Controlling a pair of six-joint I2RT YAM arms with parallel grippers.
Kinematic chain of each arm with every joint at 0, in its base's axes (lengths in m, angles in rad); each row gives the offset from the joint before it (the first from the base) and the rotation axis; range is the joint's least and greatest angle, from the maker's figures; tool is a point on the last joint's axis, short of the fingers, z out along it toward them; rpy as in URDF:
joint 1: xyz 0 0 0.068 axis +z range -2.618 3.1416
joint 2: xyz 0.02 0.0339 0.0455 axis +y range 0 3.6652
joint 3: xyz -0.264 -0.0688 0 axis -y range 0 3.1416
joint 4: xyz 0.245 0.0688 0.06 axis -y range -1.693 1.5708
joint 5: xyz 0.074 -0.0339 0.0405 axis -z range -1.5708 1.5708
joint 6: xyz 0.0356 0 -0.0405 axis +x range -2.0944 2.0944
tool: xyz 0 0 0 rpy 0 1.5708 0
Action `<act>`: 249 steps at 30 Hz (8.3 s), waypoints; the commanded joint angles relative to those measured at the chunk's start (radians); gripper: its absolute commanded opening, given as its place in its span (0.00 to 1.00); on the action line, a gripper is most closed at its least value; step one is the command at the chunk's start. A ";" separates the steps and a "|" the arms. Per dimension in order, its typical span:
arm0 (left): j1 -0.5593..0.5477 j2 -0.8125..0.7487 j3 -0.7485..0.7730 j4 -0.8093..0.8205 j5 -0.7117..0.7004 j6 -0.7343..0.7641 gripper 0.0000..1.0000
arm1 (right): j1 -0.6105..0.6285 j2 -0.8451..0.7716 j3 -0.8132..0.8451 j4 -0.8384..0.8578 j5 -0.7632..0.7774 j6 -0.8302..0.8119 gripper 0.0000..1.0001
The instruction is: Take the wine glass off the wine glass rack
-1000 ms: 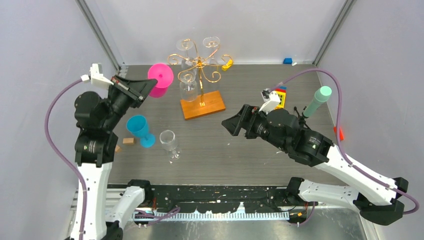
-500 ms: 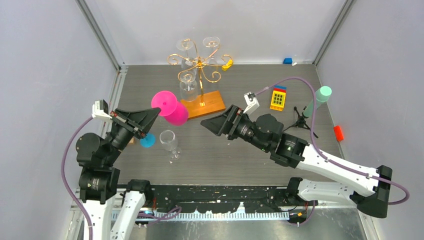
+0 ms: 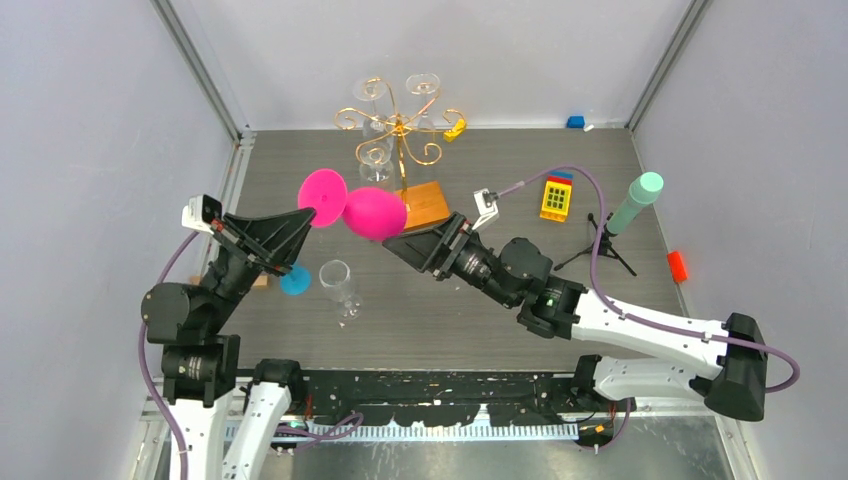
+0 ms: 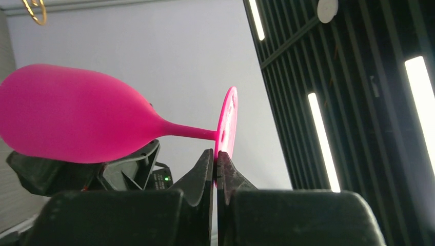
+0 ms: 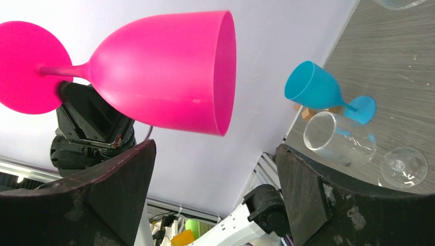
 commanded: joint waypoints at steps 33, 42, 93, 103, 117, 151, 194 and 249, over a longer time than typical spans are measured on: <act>-0.017 0.035 0.031 -0.045 -0.014 0.223 0.74 | 0.007 -0.101 0.053 0.182 0.024 -0.143 0.00; -0.016 0.046 0.170 -0.257 -0.041 0.663 0.97 | 0.007 -0.159 0.191 -0.227 0.084 -0.284 0.00; -0.017 0.205 0.465 -0.820 -0.134 1.315 1.00 | 0.082 0.559 0.752 -1.271 -0.012 -0.541 0.00; -0.017 0.205 0.476 -0.852 -0.148 1.348 1.00 | 0.094 0.682 0.833 -1.320 -0.044 -0.563 0.11; -0.017 0.204 0.501 -0.891 -0.205 1.379 1.00 | 0.098 0.726 0.918 -1.361 -0.022 -0.585 0.32; -0.017 0.435 0.261 -0.271 -0.047 0.860 0.66 | 0.092 0.084 0.547 -1.129 0.407 -0.412 0.53; -0.112 0.714 0.265 0.009 -0.112 0.576 0.35 | 0.092 -0.025 0.446 -1.128 0.447 -0.352 0.14; -0.156 0.757 0.227 0.053 -0.081 0.457 0.00 | 0.092 -0.050 0.403 -1.111 0.455 -0.325 0.13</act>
